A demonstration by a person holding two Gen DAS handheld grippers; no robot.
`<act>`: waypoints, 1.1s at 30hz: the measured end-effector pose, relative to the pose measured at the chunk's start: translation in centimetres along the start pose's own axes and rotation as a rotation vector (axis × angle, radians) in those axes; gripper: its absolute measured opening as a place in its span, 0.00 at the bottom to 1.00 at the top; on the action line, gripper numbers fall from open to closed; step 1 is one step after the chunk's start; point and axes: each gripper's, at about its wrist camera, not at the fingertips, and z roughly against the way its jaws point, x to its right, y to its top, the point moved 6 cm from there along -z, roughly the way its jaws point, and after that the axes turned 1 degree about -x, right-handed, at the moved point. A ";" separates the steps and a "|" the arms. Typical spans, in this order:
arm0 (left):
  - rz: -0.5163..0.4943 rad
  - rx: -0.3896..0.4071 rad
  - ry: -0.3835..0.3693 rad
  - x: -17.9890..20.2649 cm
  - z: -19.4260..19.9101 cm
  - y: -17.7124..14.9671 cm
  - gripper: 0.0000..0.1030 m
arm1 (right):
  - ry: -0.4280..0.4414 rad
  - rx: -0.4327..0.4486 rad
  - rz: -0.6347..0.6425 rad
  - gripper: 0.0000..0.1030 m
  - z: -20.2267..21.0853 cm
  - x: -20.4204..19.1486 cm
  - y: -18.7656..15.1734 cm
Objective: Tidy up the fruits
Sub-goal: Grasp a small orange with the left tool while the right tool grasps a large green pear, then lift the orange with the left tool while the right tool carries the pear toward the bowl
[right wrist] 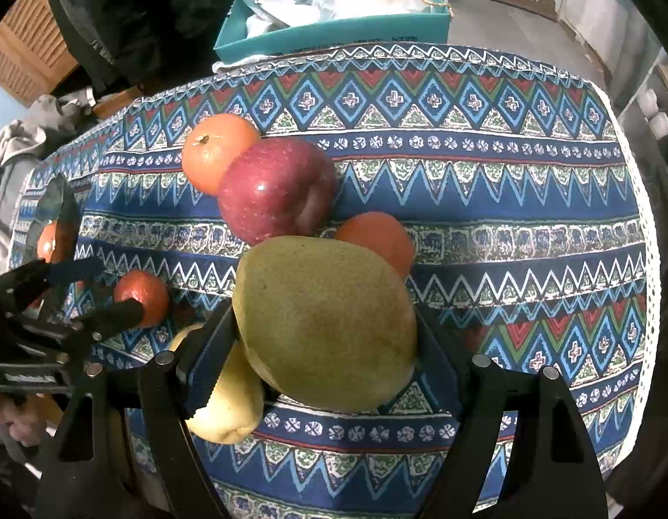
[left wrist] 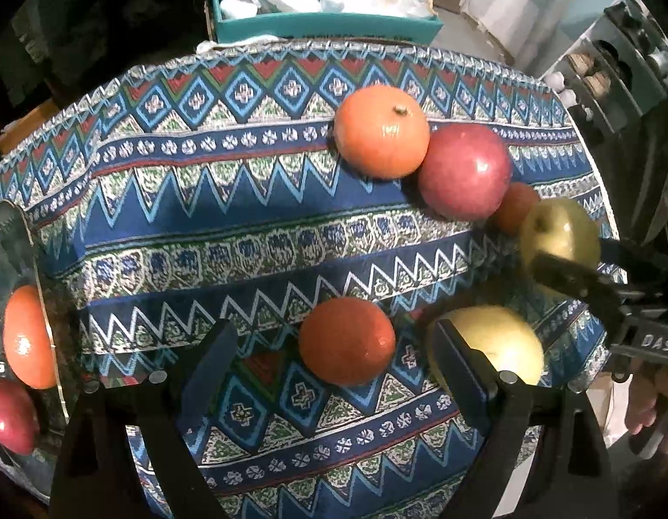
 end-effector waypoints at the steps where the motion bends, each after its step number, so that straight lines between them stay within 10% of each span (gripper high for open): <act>1: 0.000 -0.003 0.003 -0.1 -0.2 -0.1 0.89 | 0.000 0.001 0.000 0.78 0.0 -0.1 0.0; 10: -0.038 -0.007 0.013 0.5 -1.8 -0.5 0.69 | 0.007 0.003 -0.001 0.78 0.1 -0.2 0.1; 13: -0.054 -0.014 -0.021 1.0 -2.0 -0.5 0.47 | 0.007 0.004 -0.001 0.78 0.1 -0.2 0.1; 33: -0.072 0.132 0.006 0.3 4.0 0.2 0.47 | 0.034 0.096 0.057 0.78 2.9 -2.7 1.2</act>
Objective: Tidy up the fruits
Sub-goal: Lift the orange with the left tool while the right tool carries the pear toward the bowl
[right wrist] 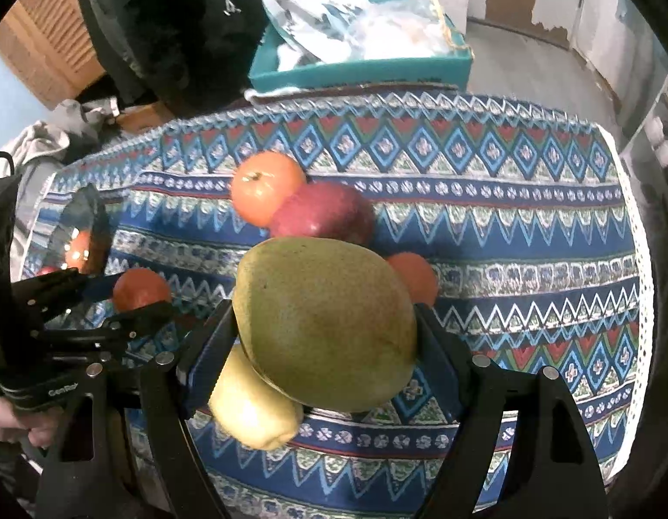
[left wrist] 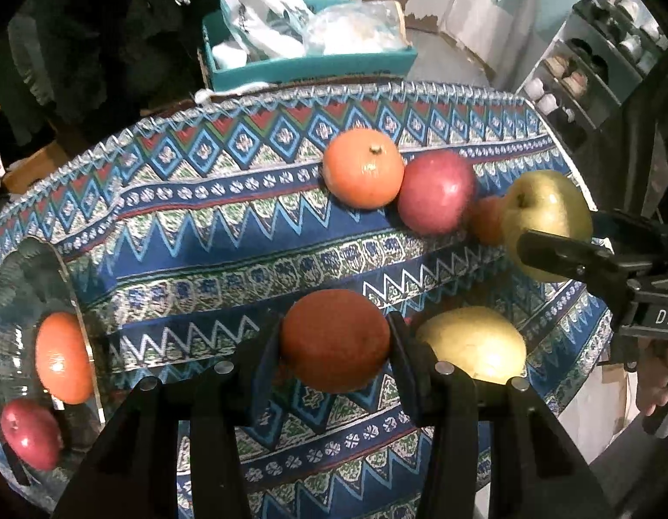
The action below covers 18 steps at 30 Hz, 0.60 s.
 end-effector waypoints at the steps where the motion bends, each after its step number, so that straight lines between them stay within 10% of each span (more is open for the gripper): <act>1: 0.000 0.007 0.000 -0.2 0.4 0.0 0.47 | 0.005 0.008 0.005 0.78 0.3 -0.3 0.1; 18: 0.065 0.118 0.012 -3.3 6.4 0.3 0.47 | 0.056 0.092 0.110 0.78 3.1 -6.7 2.8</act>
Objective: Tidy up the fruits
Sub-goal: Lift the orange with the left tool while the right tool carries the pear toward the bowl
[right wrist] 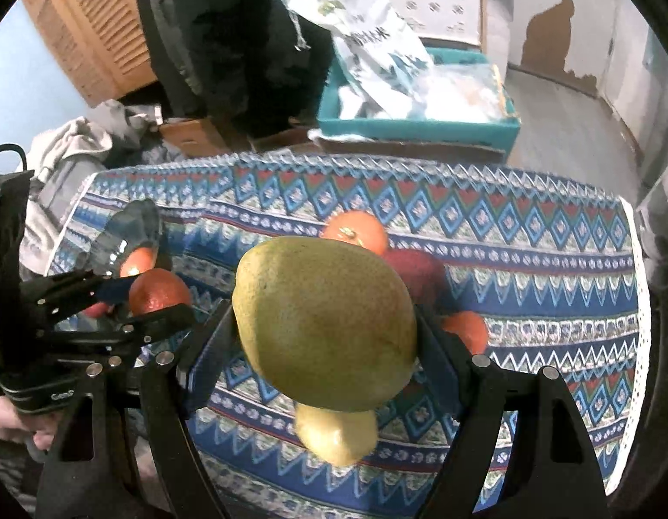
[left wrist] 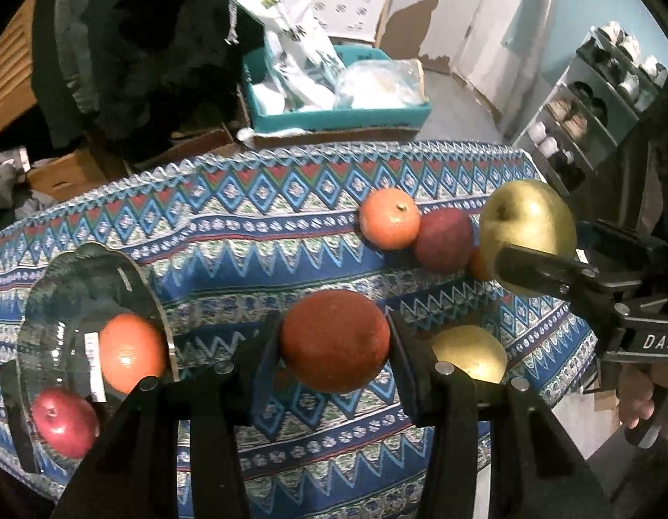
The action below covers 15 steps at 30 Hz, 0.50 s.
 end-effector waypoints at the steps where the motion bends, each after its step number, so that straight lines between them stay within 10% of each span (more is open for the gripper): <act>1: 0.003 0.008 0.005 -0.3 0.3 0.1 0.47 | 0.003 0.005 0.007 0.78 0.1 -0.4 0.2; 15: 0.038 0.096 0.043 -4.1 4.6 0.5 0.47 | 0.040 0.036 0.101 0.78 0.5 -6.2 2.7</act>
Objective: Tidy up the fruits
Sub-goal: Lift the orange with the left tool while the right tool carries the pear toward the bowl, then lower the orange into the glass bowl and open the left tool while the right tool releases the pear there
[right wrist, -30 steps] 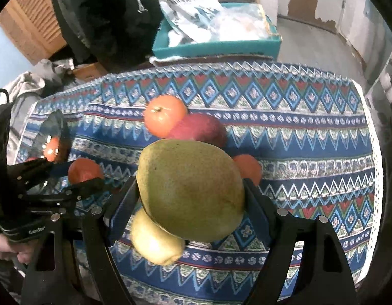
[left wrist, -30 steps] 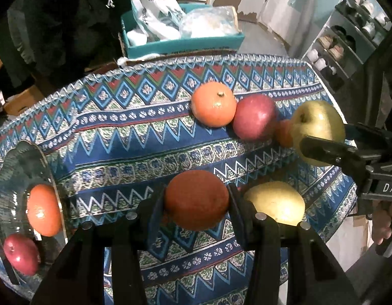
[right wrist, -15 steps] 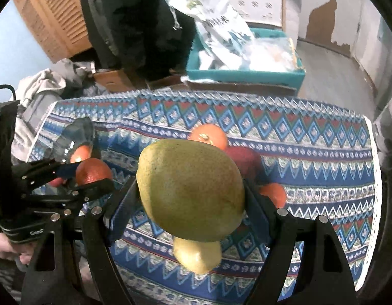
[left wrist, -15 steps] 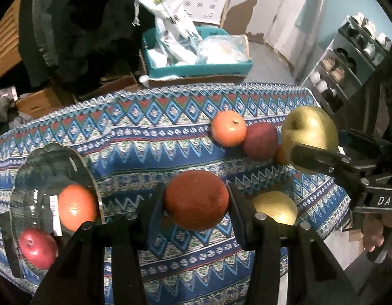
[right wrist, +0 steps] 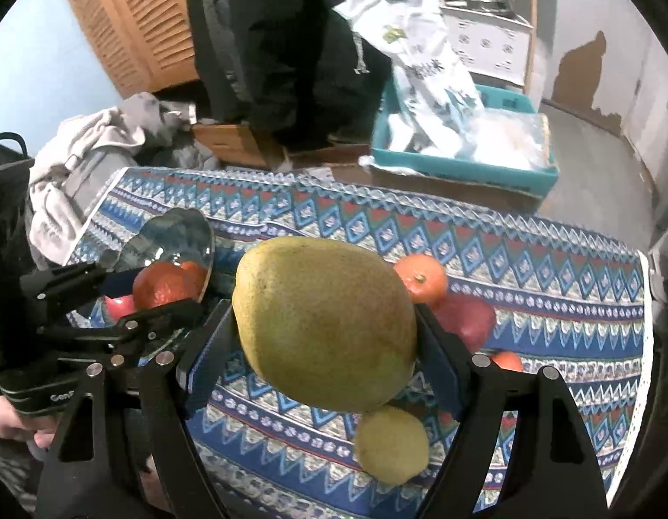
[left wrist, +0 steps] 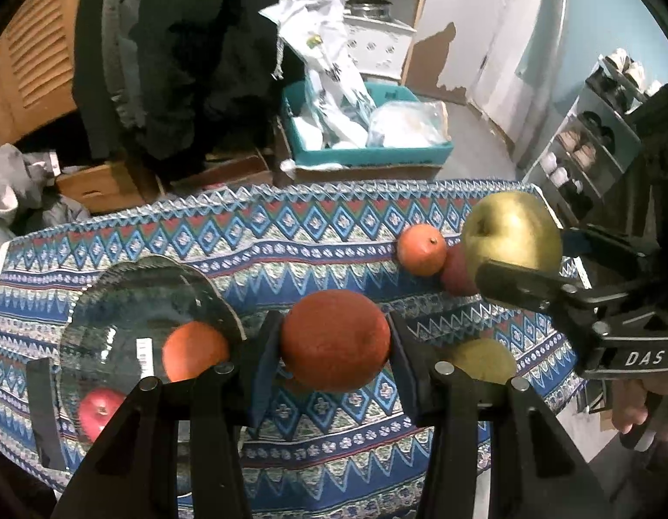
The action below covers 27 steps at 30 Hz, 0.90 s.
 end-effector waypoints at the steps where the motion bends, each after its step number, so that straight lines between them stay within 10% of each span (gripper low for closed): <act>1: 0.005 0.006 0.003 -0.3 0.2 0.1 0.47 | 0.002 0.002 0.005 0.78 0.0 -0.3 0.2; 27: 0.240 0.041 0.078 -14.2 2.3 -1.7 0.47 | 0.119 -0.057 0.136 0.78 -7.2 -11.8 5.3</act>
